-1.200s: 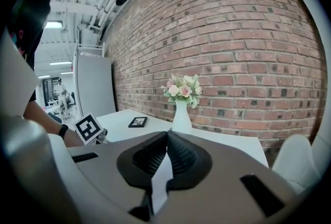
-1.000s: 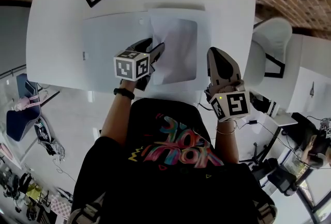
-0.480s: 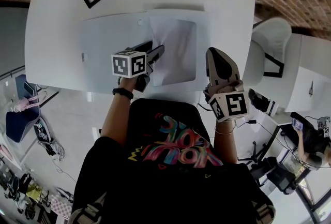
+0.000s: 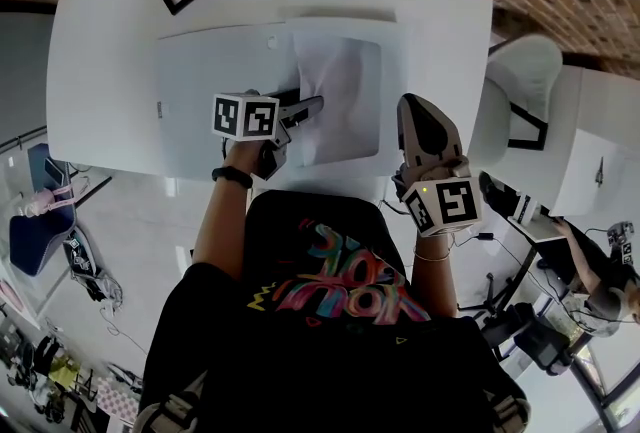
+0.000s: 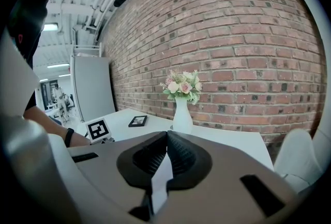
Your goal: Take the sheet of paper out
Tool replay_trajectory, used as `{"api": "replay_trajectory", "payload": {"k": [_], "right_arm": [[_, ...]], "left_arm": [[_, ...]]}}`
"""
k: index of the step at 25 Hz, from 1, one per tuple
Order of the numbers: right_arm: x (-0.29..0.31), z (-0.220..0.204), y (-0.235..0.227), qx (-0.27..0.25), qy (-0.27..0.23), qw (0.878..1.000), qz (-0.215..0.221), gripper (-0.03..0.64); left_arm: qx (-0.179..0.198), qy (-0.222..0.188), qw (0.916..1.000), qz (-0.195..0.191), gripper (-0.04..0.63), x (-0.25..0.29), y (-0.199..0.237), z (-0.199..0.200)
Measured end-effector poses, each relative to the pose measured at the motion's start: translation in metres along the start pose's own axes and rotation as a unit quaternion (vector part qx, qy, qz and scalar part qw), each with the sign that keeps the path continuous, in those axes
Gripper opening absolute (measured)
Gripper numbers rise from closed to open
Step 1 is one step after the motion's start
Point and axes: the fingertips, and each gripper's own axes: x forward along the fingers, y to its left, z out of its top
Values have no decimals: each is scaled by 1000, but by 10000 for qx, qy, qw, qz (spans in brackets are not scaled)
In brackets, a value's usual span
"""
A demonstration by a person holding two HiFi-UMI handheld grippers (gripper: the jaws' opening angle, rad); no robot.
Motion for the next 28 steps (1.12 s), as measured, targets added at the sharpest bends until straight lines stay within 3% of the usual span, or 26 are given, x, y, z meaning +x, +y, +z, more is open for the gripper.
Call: {"api": "replay_trajectory", "payload": {"k": [5,12,17,24,28], "right_arm": [[2,-2,4,13,22,10000,57,20],[4,-3,8,19,52,9999,84,20],[4,-3,11,23,60,10000,74,20],[2,-2,12,51,53,10000,40,20],[0,-2,11,55,40,10000,19,20]], "left_arm": [[-207,62,9996,-197,227,3,-1,3],[-477,-363,9976,-334,221,2,2,18],[-508,-362,9980,-124,101,4,8,17],[-555,-427,9975,22,28,1,13,15],[-578,-629,9961,-201,25,-6,5,16]]}}
